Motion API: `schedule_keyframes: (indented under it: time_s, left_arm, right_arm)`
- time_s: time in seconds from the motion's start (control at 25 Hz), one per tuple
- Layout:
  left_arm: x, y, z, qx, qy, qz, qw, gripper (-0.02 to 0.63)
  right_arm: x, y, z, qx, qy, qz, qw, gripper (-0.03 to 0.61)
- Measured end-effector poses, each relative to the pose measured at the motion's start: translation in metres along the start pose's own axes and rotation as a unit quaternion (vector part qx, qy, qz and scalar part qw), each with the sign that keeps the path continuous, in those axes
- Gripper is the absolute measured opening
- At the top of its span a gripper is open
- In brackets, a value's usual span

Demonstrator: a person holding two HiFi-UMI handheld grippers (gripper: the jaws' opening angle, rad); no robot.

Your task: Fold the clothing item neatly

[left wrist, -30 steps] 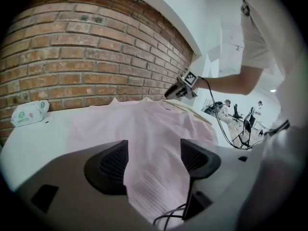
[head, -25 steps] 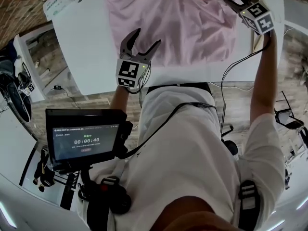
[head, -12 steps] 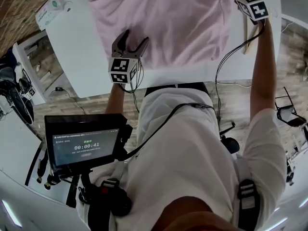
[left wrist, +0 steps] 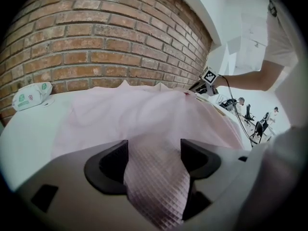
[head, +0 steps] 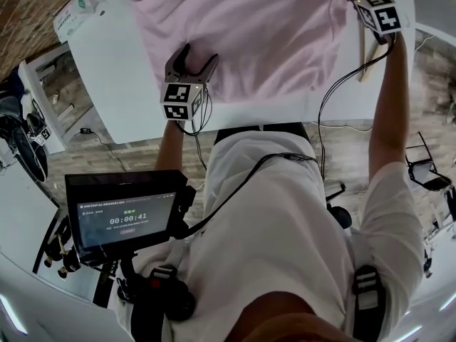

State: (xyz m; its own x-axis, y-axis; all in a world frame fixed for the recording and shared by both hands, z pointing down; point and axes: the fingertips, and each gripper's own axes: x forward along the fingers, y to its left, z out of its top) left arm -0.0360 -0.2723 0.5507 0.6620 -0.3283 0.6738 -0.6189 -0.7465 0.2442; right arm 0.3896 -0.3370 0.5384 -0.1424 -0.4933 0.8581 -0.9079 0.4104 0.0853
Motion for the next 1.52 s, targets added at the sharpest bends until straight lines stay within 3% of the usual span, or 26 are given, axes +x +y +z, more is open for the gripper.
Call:
schedule_keyframes:
  time_s: [0.12, 0.2, 0.28, 0.36, 0.48, 0.56, 0.6, 0.68, 0.8, 0.96, 1.04, 1.12, 1.2, 1.36, 1.52]
  left_arm:
    - [0.001, -0.005, 0.003, 0.005, -0.002, -0.004, 1.0000, 0.344]
    - [-0.002, -0.007, 0.003, 0.015, -0.003, -0.003, 0.9999, 0.343]
    - [-0.002, -0.009, 0.002, 0.015, -0.004, -0.002, 0.9999, 0.344]
    - [-0.001, -0.011, 0.001, 0.011, -0.005, -0.005, 0.9999, 0.343]
    - [0.000, -0.012, 0.000, 0.009, -0.004, -0.008, 0.9999, 0.343]
    - [0.001, -0.013, 0.000, 0.010, -0.004, -0.009, 0.9999, 0.344]
    - [0.002, -0.014, 0.001, 0.009, -0.004, -0.010, 0.9999, 0.343]
    - [0.002, -0.016, 0.001, 0.006, -0.006, -0.013, 0.9999, 0.344]
    - [-0.001, -0.015, 0.002, 0.007, -0.007, -0.013, 0.9999, 0.343]
    - [0.000, -0.016, 0.001, 0.006, -0.005, -0.015, 0.9998, 0.343]
    - [-0.001, -0.015, 0.001, 0.006, -0.005, -0.016, 0.9998, 0.343]
    - [-0.002, -0.014, 0.001, 0.006, -0.004, -0.015, 0.9999, 0.344]
    - [-0.002, -0.015, 0.002, 0.007, -0.003, -0.015, 0.9999, 0.344]
    - [-0.002, -0.015, 0.000, 0.007, 0.000, -0.014, 0.9999, 0.344]
    - [-0.004, -0.012, 0.000, 0.009, -0.001, -0.013, 0.9999, 0.344]
  right_arm:
    - [-0.028, -0.010, 0.018, 0.081, -0.097, 0.043, 0.991, 0.139]
    - [-0.037, 0.003, 0.041, 0.043, -0.119, 0.054, 0.990, 0.140]
    - [-0.038, 0.011, 0.058, 0.001, -0.122, 0.035, 0.992, 0.140]
    - [-0.038, 0.014, 0.066, 0.009, -0.134, 0.045, 0.990, 0.140]
    - [-0.024, 0.043, 0.064, -0.017, -0.093, 0.091, 0.991, 0.140]
    - [-0.003, 0.034, 0.050, -0.051, -0.051, 0.053, 0.996, 0.119]
    - [0.004, 0.023, 0.043, -0.051, -0.042, 0.030, 0.997, 0.013]
    - [0.001, 0.003, 0.041, 0.012, -0.071, 0.024, 0.997, 0.013]
    - [-0.025, -0.004, 0.064, 0.130, -0.161, 0.084, 0.975, 0.014]
    - [-0.037, -0.015, 0.060, 0.195, -0.209, 0.106, 0.952, 0.014]
    - [-0.036, -0.025, 0.048, 0.222, -0.199, 0.082, 0.951, 0.014]
    - [-0.027, -0.028, 0.035, 0.200, -0.163, 0.049, 0.965, 0.014]
    - [-0.028, -0.023, 0.034, 0.176, -0.164, 0.049, 0.969, 0.014]
    - [-0.050, 0.005, 0.064, 0.125, -0.197, 0.092, 0.968, 0.092]
    - [-0.038, 0.051, 0.079, 0.043, -0.153, 0.140, 0.977, 0.109]
